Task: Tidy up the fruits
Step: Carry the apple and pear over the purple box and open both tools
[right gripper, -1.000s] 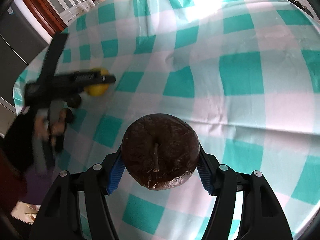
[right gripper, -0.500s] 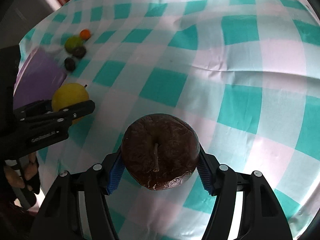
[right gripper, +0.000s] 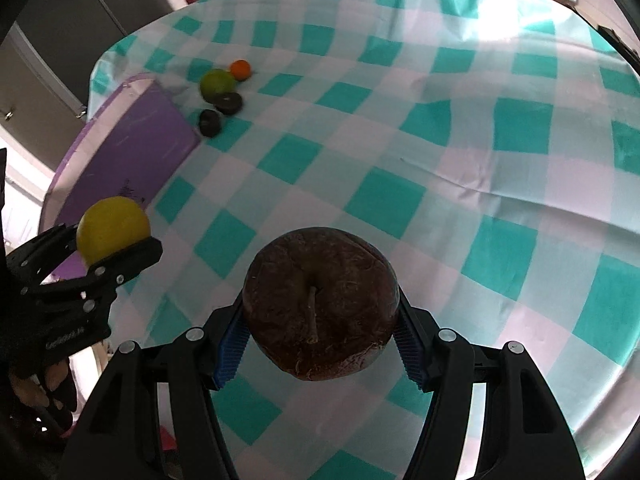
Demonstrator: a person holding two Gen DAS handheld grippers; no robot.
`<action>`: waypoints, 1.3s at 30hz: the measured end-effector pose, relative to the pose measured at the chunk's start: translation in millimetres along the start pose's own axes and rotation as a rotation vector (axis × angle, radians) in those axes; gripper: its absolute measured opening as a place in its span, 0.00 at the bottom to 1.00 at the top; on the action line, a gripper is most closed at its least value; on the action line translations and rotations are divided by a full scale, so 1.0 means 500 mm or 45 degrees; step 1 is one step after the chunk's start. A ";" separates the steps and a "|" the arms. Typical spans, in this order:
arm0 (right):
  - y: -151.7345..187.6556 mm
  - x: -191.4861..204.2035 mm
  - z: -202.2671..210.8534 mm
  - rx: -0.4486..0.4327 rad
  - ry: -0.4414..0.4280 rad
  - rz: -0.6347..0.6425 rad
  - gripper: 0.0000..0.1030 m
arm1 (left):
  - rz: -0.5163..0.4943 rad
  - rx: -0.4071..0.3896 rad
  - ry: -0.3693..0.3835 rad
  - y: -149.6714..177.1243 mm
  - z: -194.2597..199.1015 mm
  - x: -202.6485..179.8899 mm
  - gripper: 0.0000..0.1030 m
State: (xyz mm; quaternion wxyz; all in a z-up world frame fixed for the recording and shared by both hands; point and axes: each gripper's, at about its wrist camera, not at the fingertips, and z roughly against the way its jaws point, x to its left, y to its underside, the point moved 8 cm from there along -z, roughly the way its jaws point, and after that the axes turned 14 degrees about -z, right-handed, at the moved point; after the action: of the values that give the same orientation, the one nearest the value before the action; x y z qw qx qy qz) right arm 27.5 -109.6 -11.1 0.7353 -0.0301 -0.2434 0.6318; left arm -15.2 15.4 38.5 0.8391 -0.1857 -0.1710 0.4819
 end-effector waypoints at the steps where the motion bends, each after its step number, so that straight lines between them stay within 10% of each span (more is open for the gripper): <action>1: -0.001 0.012 0.004 -0.002 -0.018 0.013 0.61 | 0.006 -0.009 -0.019 0.007 0.018 0.006 0.61; 13: -0.054 0.268 0.069 -0.094 -0.232 0.305 0.61 | 0.277 -0.106 -0.208 0.110 0.169 0.225 0.61; 24: -0.115 0.572 0.020 -0.068 -0.307 0.571 0.61 | 0.454 0.076 -0.259 0.196 0.130 0.496 0.61; 39: -0.090 0.671 -0.312 0.399 0.227 0.842 0.61 | 0.109 0.370 -0.026 0.229 -0.042 0.529 0.67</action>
State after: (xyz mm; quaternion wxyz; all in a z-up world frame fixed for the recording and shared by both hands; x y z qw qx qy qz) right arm 158.5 238.9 -24.9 0.5056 -0.0489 -0.0560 0.8596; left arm 35.4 296.4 -5.7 0.8340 -0.0646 -0.1000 0.5387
